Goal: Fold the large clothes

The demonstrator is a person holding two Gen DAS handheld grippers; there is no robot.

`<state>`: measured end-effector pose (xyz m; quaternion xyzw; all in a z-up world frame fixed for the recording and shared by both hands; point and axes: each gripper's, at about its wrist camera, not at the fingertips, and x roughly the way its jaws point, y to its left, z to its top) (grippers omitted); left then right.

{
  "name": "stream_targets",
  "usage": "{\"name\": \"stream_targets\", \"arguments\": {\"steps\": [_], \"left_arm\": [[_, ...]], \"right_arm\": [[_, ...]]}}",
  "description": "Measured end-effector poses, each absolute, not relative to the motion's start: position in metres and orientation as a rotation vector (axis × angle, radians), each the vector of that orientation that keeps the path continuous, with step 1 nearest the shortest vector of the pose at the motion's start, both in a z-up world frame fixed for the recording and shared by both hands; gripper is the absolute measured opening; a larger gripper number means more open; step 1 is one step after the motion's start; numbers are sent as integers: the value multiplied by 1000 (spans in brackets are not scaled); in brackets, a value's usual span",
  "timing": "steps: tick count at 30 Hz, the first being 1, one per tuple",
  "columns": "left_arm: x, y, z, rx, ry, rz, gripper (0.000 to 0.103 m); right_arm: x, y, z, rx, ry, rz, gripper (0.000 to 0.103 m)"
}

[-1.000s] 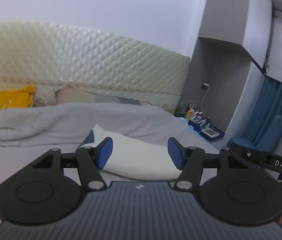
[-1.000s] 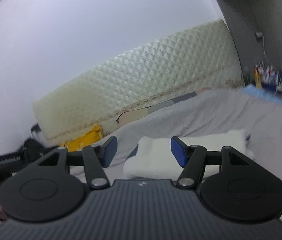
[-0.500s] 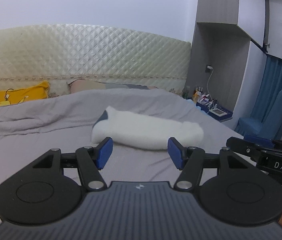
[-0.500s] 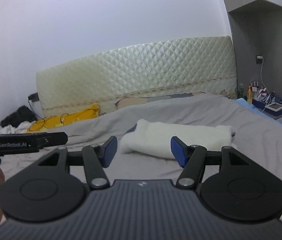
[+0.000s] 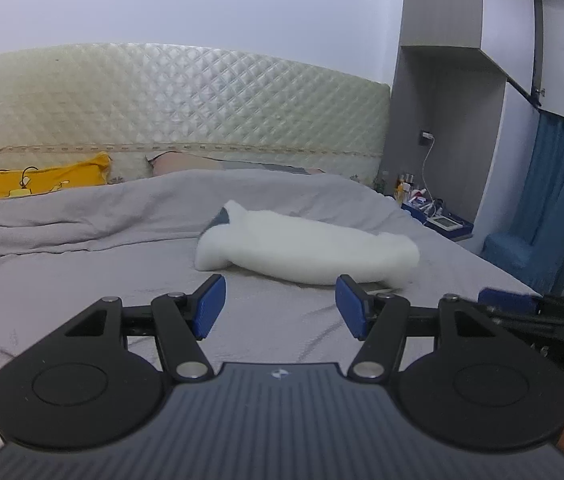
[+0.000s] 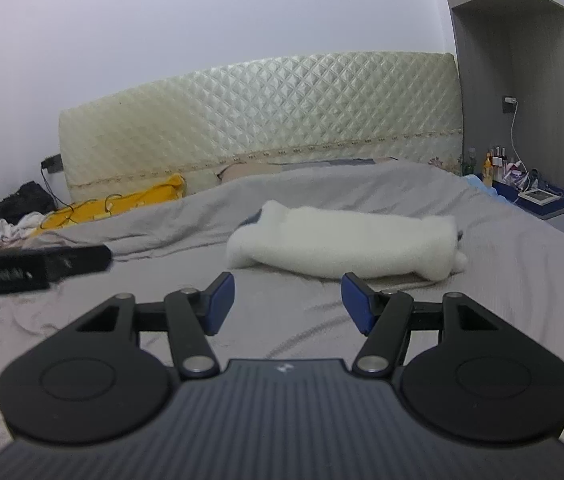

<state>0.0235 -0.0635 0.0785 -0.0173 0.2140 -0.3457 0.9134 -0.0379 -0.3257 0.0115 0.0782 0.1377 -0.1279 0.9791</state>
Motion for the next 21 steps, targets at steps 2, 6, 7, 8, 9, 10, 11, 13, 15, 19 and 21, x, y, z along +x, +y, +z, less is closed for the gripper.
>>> {"name": "stream_targets", "arguments": {"steps": [2, 6, 7, 8, 9, 10, 11, 13, 15, 19, 21], "left_arm": [[25, -59, 76, -57, 446, -712, 66], [28, -59, 69, -55, 465, -702, 66], [28, -59, 65, -49, 472, -697, 66], [28, -60, 62, -42, 479, -692, 66], [28, -60, 60, -37, 482, -688, 66], [28, -60, 58, -33, 484, -684, 67], [28, -60, 56, -31, 488, -683, 67], [28, -60, 54, -34, 497, -686, 69], [29, -61, 54, -31, 496, -680, 74], [31, -61, 54, -33, 492, -683, 88], [32, -61, 53, -35, 497, -681, 95]], "right_arm": [[-38, -325, 6, 157, 291, -267, 63], [-42, -322, 0, 155, 287, -291, 63], [-42, -321, 0, 156, 288, -296, 63], [-43, -321, 0, 158, 290, -297, 63], [-43, -321, -1, 162, 295, -298, 63], [-43, -322, 0, 164, 299, -299, 63], [-44, -322, 0, 164, 301, -304, 63], [-45, -322, -1, 157, 300, -318, 63], [-46, -320, -1, 153, 301, -327, 63], [-47, -320, -1, 151, 299, -345, 64], [-49, -321, -1, 155, 296, -349, 64]]}}
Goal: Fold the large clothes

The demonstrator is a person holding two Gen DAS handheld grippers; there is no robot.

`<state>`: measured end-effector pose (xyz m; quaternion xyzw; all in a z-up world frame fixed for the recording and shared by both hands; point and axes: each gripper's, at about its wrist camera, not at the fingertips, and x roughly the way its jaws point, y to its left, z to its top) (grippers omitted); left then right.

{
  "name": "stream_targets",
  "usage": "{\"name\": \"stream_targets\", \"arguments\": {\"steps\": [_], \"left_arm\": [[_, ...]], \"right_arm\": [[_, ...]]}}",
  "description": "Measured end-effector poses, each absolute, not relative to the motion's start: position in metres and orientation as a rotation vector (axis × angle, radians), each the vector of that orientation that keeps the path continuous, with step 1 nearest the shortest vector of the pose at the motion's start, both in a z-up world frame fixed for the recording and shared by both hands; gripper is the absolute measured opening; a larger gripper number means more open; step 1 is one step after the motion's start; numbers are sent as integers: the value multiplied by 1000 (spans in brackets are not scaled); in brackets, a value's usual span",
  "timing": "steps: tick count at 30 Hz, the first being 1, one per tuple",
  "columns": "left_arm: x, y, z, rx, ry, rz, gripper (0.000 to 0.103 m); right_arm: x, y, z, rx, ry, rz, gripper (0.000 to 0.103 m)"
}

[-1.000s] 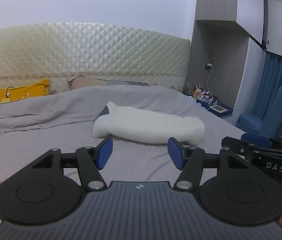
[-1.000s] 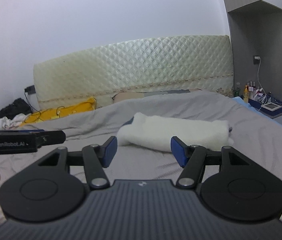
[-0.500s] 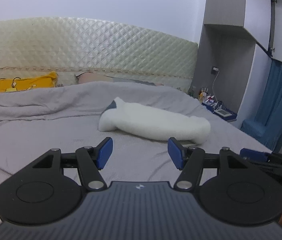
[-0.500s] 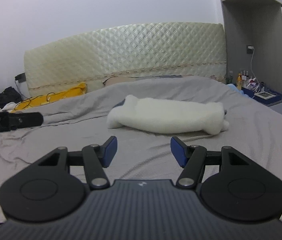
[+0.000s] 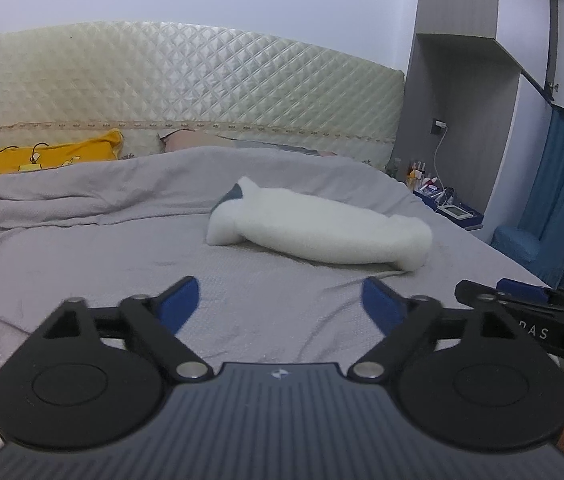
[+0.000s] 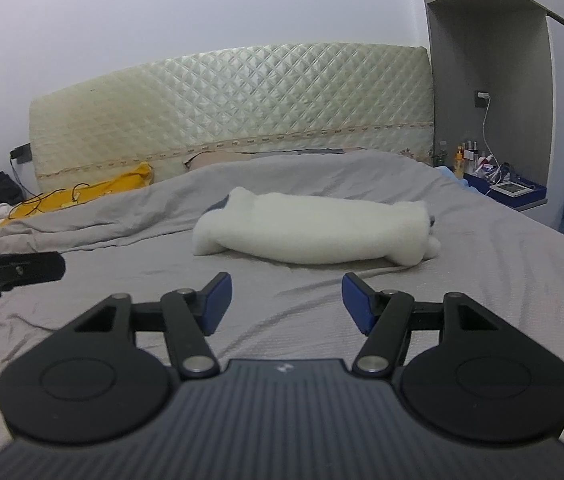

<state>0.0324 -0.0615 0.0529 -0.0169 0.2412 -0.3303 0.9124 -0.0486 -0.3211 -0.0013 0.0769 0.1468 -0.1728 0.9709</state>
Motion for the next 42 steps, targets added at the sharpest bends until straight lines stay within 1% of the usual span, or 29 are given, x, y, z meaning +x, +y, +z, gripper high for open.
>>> {"name": "stream_targets", "arguments": {"steps": [9, 29, 30, 31, 32, 34, 35, 36, 42], "left_arm": [[34, -64, 51, -24, 502, -669, 99], [31, -64, 52, -26, 495, -663, 101], [31, -64, 52, -24, 493, -662, 101], [31, -64, 52, -21, 492, -659, 101], [31, -63, 52, -20, 490, -660, 101], [31, -61, 53, -24, 488, -663, 101], [31, -61, 53, -27, 490, -665, 101], [31, -60, 53, -29, 491, -666, 101], [31, -60, 53, -25, 490, -662, 101]], "right_arm": [[-48, -325, -1, 166, 293, -358, 64], [-50, -326, -3, 177, 287, -360, 65], [-50, -325, -3, 177, 286, -361, 67], [-50, -326, -3, 179, 285, -359, 74], [-50, -325, -3, 180, 285, -357, 79], [-51, -326, -3, 189, 277, -358, 94], [-51, -327, -3, 197, 274, -361, 97], [-52, -327, -4, 201, 275, -370, 103], [-49, -324, -4, 194, 284, -392, 103]]}}
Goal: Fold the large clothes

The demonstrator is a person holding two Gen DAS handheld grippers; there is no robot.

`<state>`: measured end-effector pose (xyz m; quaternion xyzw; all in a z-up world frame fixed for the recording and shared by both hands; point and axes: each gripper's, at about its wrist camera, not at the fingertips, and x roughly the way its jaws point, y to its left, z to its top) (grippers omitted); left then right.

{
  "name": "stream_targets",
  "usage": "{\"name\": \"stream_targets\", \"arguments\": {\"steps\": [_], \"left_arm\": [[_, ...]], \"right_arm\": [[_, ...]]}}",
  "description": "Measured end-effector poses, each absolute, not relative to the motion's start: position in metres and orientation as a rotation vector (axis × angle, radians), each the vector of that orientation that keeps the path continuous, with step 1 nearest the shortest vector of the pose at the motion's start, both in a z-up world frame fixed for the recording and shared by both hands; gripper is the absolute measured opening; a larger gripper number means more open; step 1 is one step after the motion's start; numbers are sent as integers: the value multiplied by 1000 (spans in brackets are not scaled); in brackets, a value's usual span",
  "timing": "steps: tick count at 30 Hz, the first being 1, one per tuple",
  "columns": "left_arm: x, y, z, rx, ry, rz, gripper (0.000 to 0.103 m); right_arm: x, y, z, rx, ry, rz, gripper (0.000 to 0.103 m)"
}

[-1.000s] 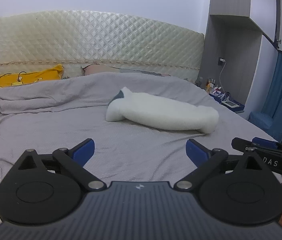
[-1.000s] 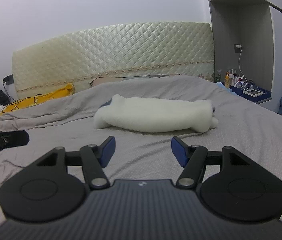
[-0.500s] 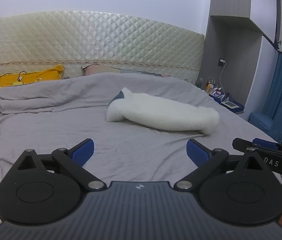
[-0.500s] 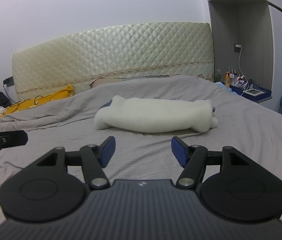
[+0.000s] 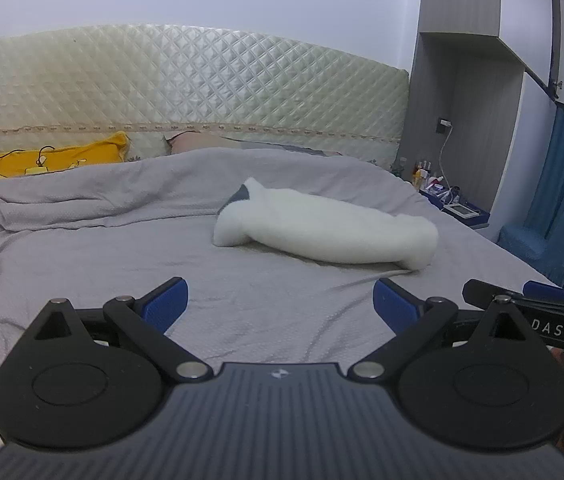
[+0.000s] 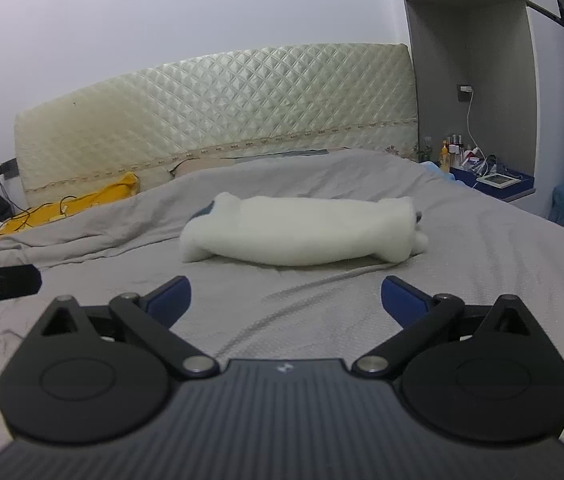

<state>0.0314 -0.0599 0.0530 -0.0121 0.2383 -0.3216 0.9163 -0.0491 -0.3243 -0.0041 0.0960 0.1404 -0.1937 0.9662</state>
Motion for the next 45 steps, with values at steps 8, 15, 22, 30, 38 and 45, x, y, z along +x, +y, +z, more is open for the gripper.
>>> {"name": "stream_targets", "arguments": {"steps": [8, 15, 22, 30, 38, 45], "left_arm": [[32, -61, 54, -1, 499, -651, 101], [35, -59, 53, -9, 517, -611, 101], [34, -55, 53, -10, 509, -608, 101], [32, -55, 53, -15, 498, -605, 101], [28, -57, 53, -9, 490, -608, 101], [28, -57, 53, -3, 486, -609, 101]], "right_arm": [[-49, -323, -5, 203, 284, -395, 103], [-49, -321, -5, 196, 285, -395, 103], [-50, -322, -6, 196, 285, -391, 103], [-49, -322, -7, 203, 286, -390, 103], [-50, -323, -6, 206, 283, -392, 103], [-50, -323, -6, 205, 282, -395, 103]]}}
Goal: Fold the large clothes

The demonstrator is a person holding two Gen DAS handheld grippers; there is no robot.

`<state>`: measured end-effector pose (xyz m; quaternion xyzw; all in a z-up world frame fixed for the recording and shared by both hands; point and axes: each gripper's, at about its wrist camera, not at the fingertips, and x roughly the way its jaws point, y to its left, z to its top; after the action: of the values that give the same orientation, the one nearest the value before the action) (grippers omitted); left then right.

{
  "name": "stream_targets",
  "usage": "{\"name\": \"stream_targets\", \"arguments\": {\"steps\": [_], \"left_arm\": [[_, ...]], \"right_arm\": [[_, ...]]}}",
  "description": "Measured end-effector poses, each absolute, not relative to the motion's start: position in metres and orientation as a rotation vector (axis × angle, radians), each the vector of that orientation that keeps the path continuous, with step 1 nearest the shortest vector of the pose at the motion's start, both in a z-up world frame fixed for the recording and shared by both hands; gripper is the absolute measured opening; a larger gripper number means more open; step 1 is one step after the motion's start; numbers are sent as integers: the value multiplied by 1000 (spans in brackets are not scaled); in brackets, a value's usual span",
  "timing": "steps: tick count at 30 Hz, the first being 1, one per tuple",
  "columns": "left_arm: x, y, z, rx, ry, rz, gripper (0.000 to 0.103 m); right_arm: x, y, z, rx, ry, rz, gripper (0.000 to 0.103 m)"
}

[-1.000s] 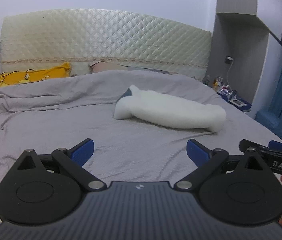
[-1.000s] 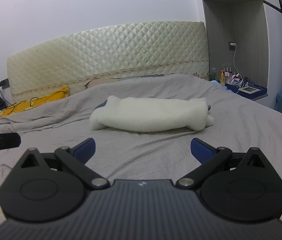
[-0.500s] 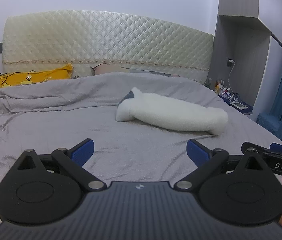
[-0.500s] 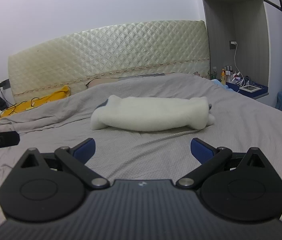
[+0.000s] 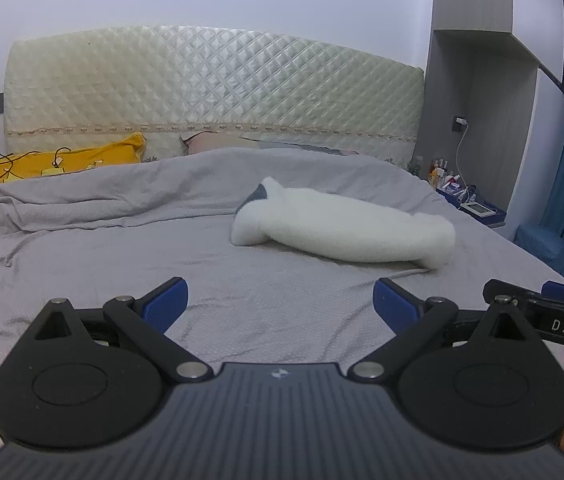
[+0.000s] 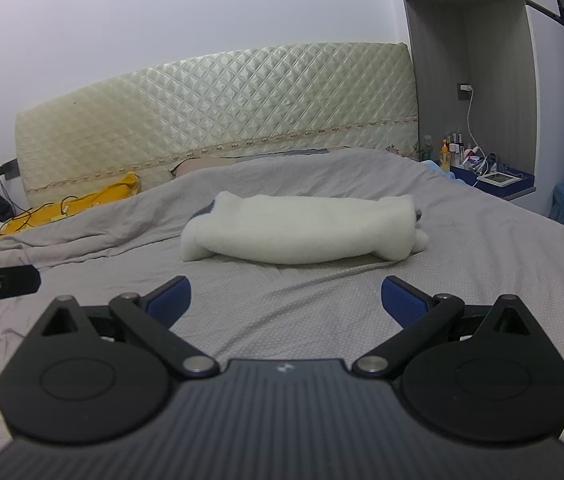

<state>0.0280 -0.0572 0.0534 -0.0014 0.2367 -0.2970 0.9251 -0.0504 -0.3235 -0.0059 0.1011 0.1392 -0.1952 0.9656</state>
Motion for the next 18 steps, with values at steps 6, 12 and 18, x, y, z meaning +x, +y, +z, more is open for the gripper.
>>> {"name": "stream_targets", "arguments": {"steps": [6, 12, 18], "left_arm": [[27, -58, 54, -2, 482, -604, 101], [24, -58, 54, -3, 472, -612, 101], [23, -57, 55, -4, 471, -614, 101]], "right_arm": [[-52, -323, -5, 203, 280, -404, 103], [-53, -320, -5, 202, 278, -409, 103], [-53, -320, -5, 196, 278, -411, 103]]}}
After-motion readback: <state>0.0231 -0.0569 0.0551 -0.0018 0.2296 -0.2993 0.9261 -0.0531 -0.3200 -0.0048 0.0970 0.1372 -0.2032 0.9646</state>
